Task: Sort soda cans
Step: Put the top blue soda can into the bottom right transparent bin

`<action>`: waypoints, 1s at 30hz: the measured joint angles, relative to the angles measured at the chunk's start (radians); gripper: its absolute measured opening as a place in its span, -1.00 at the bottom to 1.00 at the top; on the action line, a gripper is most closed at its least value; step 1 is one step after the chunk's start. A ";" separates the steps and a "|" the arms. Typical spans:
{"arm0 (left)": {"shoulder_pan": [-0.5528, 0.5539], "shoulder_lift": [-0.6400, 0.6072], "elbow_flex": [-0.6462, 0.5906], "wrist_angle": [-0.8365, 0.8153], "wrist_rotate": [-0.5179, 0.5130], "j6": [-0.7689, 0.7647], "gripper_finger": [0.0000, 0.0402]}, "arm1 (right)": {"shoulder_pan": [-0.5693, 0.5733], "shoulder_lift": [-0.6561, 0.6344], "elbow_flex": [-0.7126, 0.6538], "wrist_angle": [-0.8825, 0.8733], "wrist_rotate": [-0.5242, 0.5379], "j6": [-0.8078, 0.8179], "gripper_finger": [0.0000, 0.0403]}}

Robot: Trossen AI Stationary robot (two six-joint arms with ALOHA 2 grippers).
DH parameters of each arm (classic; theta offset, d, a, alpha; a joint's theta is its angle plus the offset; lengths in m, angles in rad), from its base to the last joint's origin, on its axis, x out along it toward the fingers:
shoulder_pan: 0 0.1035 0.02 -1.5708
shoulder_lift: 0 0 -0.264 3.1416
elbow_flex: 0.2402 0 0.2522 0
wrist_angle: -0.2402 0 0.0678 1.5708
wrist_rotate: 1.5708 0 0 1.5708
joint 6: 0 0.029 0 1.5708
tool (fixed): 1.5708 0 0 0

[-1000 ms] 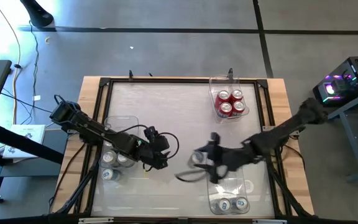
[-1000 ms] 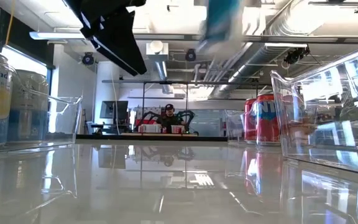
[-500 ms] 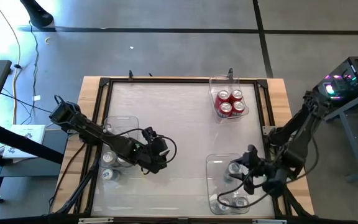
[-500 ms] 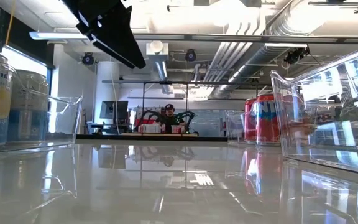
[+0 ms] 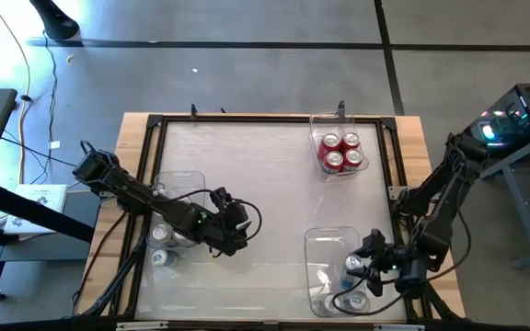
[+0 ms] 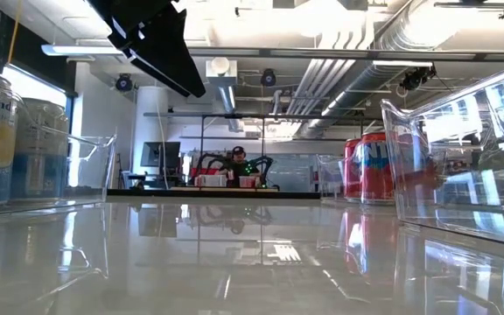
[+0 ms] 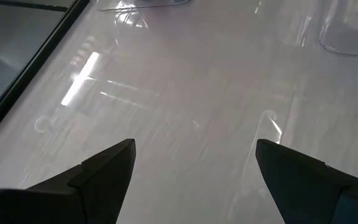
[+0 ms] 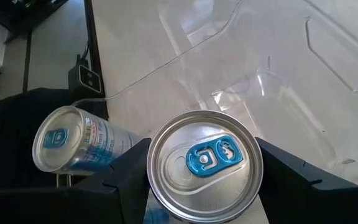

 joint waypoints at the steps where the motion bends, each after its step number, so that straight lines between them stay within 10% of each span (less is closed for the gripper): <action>1: 0.000 0.000 0.000 0.000 0.000 -0.002 0.63 | 0.001 0.001 0.000 0.001 -0.003 0.000 0.11; 30: 0.013 0.000 0.000 -0.002 0.016 -0.004 0.63 | 0.001 0.040 0.002 0.021 -0.146 0.037 0.28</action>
